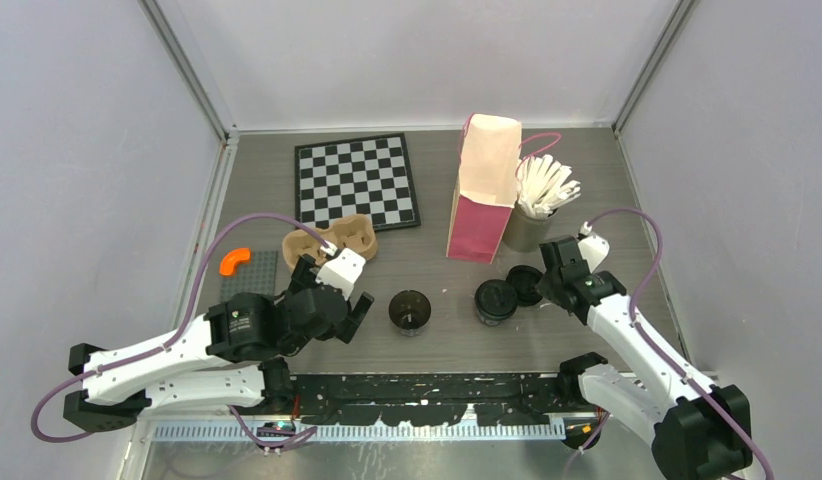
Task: Pack the takeout coffee
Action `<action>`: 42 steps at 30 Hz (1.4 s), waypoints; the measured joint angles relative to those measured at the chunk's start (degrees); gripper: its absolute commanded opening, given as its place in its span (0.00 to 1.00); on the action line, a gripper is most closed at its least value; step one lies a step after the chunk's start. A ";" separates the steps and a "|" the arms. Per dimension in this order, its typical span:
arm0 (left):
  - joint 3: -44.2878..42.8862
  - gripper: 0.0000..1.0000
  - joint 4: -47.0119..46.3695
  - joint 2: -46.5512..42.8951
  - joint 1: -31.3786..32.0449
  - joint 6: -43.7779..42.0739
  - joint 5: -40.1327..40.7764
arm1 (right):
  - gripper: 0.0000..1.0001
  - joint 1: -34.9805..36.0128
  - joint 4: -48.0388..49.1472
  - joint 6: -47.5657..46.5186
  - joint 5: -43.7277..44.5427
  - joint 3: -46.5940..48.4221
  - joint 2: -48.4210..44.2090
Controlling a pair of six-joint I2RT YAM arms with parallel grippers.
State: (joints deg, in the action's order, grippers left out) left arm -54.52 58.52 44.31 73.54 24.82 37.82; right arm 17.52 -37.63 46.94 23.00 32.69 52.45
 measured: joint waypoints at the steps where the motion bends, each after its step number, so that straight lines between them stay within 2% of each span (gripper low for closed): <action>1: 0.00 0.97 0.00 0.02 0.00 -0.02 0.00 | 0.22 0.00 -0.26 -0.11 -0.07 0.11 -0.07; 5: 0.00 0.97 0.00 0.02 0.00 -0.02 0.00 | 0.23 -0.02 -0.83 -0.79 0.31 0.94 0.66; 10: 0.00 0.97 0.00 0.00 0.00 -0.02 0.00 | 0.31 0.00 0.31 -4.04 0.15 2.62 2.93; 26: 0.00 0.97 -0.02 0.00 0.00 -0.02 -0.28 | 0.29 -0.76 1.36 -5.66 0.92 2.67 7.61; 35: 0.00 0.97 -0.02 0.00 0.00 -0.04 -0.37 | 0.21 -0.98 2.19 -5.81 0.96 2.67 9.73; 42: 0.00 0.97 -0.02 0.00 0.00 -0.22 -0.37 | 0.01 -1.05 2.51 -6.32 1.33 2.69 9.73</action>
State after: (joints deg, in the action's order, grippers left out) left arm -54.52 58.50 44.31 73.54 24.60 37.45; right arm 16.47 -35.11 40.62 24.34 35.38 62.17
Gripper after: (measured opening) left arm 0.967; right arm 0.093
